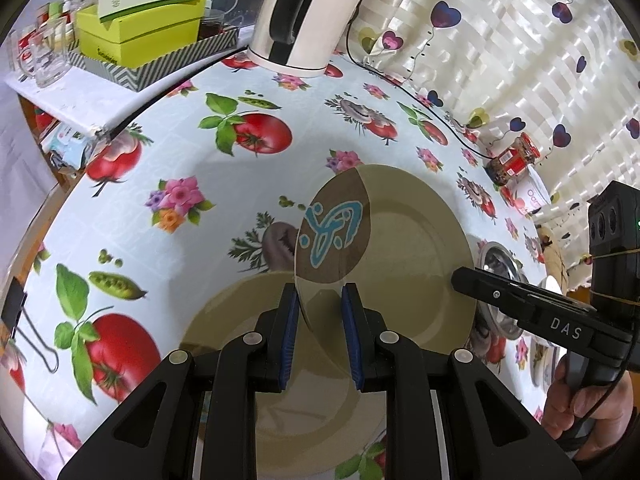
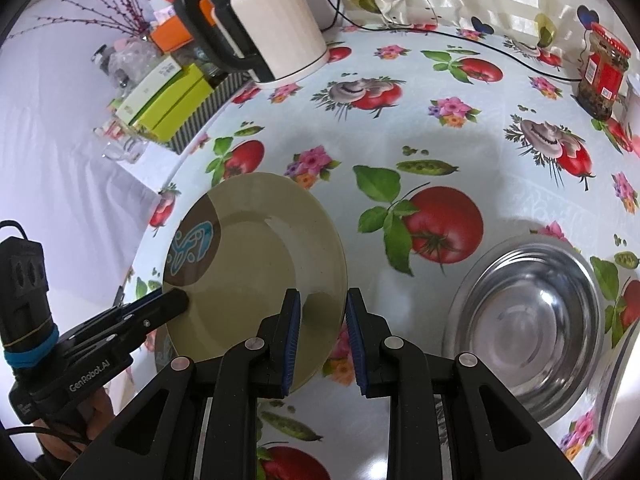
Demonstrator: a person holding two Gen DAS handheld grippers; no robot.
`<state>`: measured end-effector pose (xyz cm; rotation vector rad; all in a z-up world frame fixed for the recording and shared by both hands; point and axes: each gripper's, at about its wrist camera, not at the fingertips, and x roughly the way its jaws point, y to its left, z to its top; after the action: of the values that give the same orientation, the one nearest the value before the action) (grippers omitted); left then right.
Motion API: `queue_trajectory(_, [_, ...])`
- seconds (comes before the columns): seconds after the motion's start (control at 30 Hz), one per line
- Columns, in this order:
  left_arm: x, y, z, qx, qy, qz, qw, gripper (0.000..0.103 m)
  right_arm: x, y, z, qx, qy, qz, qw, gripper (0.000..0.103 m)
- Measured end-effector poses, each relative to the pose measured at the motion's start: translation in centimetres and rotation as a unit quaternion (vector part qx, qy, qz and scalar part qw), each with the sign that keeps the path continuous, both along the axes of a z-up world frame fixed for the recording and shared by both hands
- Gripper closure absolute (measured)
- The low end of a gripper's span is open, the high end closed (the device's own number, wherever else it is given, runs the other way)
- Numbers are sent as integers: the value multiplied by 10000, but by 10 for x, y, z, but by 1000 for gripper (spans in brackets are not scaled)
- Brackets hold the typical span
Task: Organize plates and bowls
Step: 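Lift the third plate and carry it onto the plate stack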
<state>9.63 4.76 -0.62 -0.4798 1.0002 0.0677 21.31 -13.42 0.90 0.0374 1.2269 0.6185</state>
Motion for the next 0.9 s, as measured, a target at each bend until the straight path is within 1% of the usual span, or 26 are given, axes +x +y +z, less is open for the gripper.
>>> queue_trajectory(0.27, [-22, 10, -4, 13, 49, 88, 9999, 81, -19, 10, -3, -14, 45, 116, 9999, 80])
queue_trajectory(0.9, [-60, 27, -13, 68, 168, 333, 9993, 81, -57, 39, -20, -117, 167, 442, 9988, 80])
